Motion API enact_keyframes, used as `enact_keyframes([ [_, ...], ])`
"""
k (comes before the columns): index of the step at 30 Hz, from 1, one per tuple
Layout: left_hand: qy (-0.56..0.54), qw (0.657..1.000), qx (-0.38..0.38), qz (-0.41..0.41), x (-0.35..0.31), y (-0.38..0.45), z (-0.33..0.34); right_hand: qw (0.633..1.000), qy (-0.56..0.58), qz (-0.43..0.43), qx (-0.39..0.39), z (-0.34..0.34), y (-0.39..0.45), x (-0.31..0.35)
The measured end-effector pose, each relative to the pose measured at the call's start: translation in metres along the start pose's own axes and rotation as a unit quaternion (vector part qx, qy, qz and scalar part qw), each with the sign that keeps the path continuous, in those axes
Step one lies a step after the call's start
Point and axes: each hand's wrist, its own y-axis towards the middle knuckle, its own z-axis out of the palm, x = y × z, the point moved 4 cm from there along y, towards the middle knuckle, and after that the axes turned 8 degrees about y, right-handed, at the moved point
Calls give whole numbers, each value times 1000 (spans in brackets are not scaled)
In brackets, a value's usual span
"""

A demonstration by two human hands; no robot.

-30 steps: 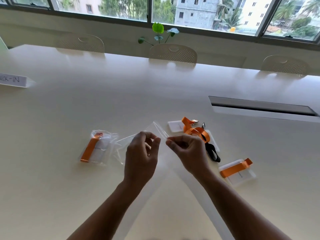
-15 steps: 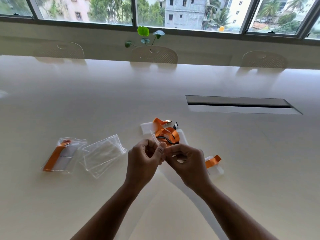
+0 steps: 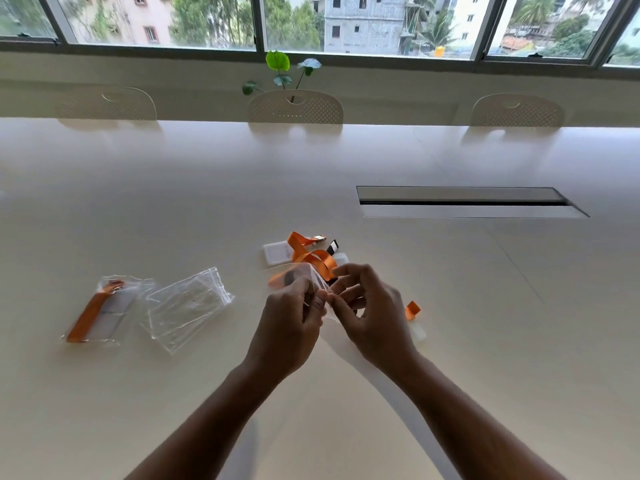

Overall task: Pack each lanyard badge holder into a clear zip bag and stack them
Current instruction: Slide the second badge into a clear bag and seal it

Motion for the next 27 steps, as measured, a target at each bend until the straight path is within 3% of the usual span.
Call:
enact_keyframes([
  [4, 84, 996, -32, 9, -3, -1, -5, 996, -85, -16, -33, -6, 0, -1],
  [7, 149, 989, 0, -21, 3, -1, -8, 983, -171, -44, -43, -15, 4, 0],
  [13, 183, 982, 14, -32, -1, 3, -16, 946, -279, -150, 64, -9, 5, 7],
  [24, 140, 989, -24, 43, -12, 3, -28, 966, -242, -59, 69, 6, 7, 14],
  [27, 131, 987, -92, 34, 0, 2, -39, 976, -202, -32, 77, -1, 10, 14],
])
